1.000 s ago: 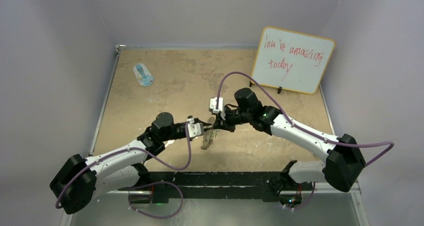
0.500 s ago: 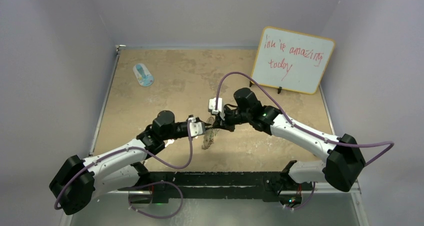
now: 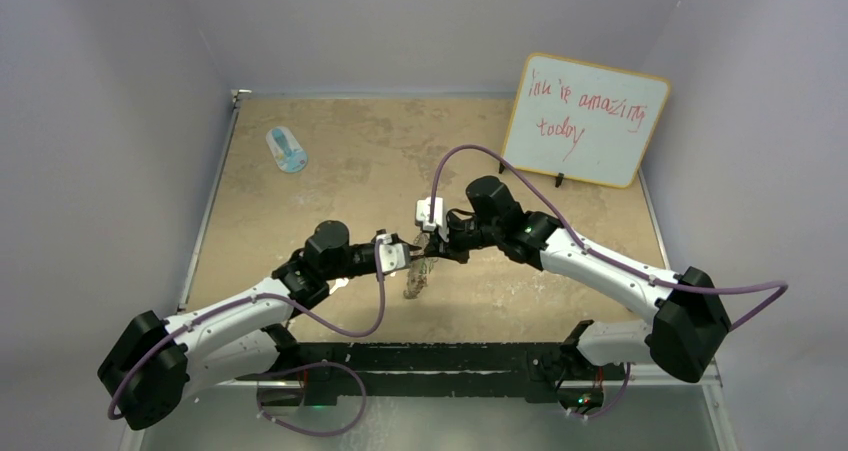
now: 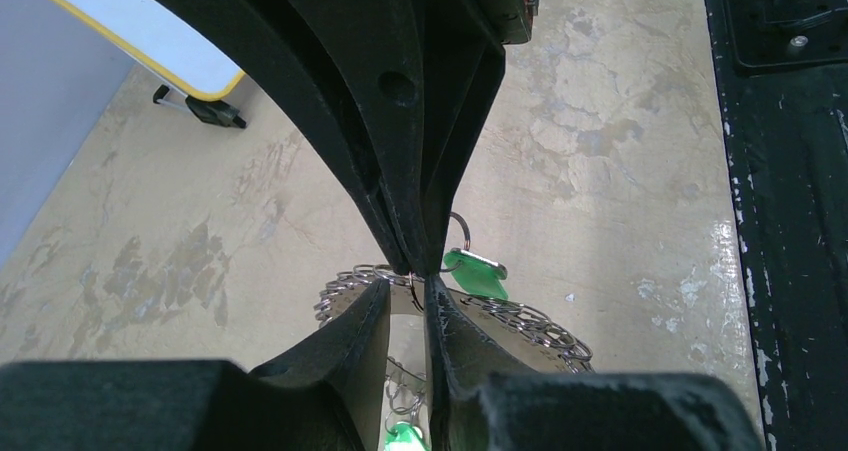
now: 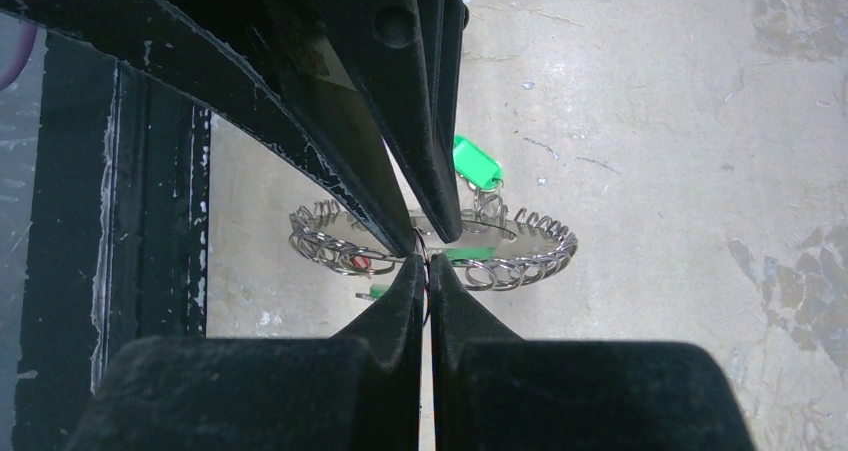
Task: Put the keys on the keyring
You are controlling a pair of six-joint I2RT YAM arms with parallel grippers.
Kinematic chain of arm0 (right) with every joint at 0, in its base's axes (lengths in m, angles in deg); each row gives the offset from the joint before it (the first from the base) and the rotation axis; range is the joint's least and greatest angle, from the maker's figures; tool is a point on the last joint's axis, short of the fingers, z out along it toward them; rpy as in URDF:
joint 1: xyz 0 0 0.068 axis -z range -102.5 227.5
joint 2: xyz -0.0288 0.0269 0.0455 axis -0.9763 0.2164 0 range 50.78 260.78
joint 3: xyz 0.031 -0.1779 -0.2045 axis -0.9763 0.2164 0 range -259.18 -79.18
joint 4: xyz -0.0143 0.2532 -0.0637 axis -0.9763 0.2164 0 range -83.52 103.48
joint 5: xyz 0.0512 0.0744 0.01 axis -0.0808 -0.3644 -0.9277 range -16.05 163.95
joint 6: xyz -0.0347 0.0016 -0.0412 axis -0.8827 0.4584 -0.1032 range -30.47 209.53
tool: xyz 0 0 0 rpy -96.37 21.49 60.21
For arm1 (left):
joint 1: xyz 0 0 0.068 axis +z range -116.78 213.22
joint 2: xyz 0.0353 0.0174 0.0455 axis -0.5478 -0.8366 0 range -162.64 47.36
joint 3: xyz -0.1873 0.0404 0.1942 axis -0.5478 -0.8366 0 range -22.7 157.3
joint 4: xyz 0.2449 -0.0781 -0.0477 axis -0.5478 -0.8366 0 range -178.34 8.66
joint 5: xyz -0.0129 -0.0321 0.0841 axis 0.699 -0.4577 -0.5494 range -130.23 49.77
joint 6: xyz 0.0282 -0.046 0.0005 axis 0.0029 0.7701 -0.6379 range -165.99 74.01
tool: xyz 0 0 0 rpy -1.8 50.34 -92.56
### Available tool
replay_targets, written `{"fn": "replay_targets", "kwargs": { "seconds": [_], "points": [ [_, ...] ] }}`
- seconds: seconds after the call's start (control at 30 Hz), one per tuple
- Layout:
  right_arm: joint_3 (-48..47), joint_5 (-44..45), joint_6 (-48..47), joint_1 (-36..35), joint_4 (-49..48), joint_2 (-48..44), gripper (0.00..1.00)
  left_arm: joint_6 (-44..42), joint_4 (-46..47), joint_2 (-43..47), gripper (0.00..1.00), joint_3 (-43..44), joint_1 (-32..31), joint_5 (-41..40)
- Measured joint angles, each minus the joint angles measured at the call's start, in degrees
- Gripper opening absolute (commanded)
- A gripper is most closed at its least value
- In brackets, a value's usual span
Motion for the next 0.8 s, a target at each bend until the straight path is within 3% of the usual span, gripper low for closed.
{"fn": "replay_targets", "kwargs": {
  "seconds": [0.2,0.4,0.8],
  "points": [
    [-0.11,0.00,-0.55,-0.33,0.02,0.00,0.00,-0.17,-1.44,-0.07,0.21,0.24,-0.07,-0.70],
    [-0.44,-0.02,-0.90,-0.66,0.00,0.00,0.00,-0.96,-3.45,0.59,0.11,0.26,-0.15,-1.64],
    [-0.63,0.00,-1.46,-0.87,-0.02,0.00,0.00,-0.94,-2.82,0.50,0.08,0.26,-0.15,-1.42]
  ]
}}
